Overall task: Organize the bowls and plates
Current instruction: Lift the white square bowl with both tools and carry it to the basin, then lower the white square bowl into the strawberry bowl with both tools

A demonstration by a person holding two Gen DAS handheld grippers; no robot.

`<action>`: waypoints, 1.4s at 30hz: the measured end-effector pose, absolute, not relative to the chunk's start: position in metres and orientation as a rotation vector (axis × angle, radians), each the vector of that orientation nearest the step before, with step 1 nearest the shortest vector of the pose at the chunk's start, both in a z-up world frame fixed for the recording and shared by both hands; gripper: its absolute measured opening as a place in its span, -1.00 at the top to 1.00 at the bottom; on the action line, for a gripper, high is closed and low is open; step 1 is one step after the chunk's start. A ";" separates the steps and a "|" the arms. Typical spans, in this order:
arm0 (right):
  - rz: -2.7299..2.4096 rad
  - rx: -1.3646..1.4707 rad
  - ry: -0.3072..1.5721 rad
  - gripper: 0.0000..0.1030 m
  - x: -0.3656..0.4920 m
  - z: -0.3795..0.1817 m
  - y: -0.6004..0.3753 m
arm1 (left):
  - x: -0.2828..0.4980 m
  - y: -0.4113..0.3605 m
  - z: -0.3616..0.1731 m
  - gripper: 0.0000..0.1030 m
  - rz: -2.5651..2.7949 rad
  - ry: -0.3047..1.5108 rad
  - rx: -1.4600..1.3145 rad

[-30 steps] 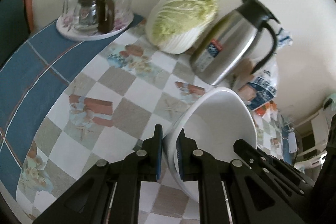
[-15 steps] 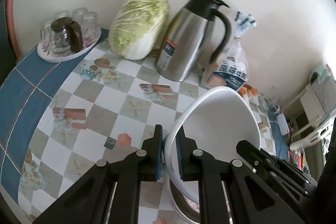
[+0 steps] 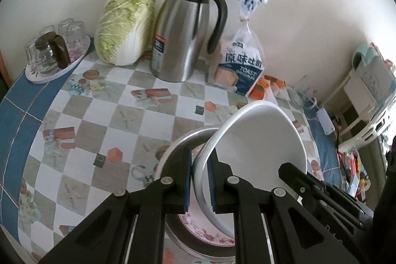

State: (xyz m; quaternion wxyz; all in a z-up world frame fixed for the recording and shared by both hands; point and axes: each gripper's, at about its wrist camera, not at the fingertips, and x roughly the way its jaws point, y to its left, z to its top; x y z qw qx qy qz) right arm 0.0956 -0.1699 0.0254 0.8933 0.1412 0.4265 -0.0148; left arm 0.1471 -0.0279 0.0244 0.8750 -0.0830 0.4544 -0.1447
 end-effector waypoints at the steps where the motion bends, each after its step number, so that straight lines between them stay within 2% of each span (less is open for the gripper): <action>1: -0.031 0.301 0.885 0.78 0.094 0.023 -0.173 | 0.147 -0.031 0.024 0.76 -0.302 0.952 -0.167; 13: -0.063 0.338 0.911 0.78 0.088 0.007 -0.199 | 0.144 -0.063 0.006 0.76 -0.308 1.017 -0.073; 42: -0.061 0.384 0.963 0.78 0.095 -0.013 -0.208 | 0.144 -0.071 -0.016 0.76 -0.293 1.084 -0.023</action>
